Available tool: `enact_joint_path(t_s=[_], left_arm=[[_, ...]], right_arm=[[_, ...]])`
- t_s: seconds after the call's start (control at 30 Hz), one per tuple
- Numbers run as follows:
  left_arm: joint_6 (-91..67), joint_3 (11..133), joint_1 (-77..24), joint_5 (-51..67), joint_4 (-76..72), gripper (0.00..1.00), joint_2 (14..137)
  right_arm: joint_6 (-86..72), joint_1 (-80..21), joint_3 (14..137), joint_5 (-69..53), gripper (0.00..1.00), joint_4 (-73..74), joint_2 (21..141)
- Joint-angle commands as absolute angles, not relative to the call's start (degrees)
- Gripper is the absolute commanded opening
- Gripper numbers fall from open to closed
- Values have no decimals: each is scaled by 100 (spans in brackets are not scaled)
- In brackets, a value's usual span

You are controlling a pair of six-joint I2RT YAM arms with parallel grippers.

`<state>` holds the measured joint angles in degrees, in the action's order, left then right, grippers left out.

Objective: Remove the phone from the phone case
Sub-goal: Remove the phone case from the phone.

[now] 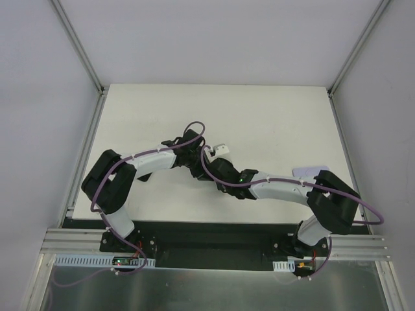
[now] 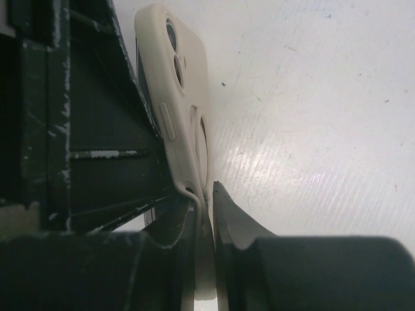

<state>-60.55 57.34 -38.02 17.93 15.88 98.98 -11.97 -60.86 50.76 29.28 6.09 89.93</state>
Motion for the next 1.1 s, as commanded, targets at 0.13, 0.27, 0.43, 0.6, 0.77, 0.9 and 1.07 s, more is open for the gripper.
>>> enact_joint_path(t_s=[0.13,0.27,0.43,0.6,0.77,0.9,1.07], left_arm=[[-5687,4702,-3814,-114,3691,0,10811],[-5678,4606,-3806,-149,3683,0,10714],[-5625,4588,-3814,-132,3665,0,10714],[-5564,4491,-3814,-132,3665,0,10609],[-5467,4430,-3814,-158,3665,0,10521],[-5414,4403,-3814,-123,3656,0,10512],[-5388,4351,-3814,-132,3665,0,10442]], right_arm=[[-1670,-5406,4879,3437,1,-26,7920],[-1670,-4844,4536,2998,1,-35,7656],[-1371,-4562,4403,2611,1,-44,7541],[-1380,-4360,4289,2496,2,-35,7471],[-1389,-4070,4219,2294,1,-97,7515],[-1362,-3877,4219,2119,1,-176,7629],[-1275,-3666,4228,2004,1,-246,7760]])
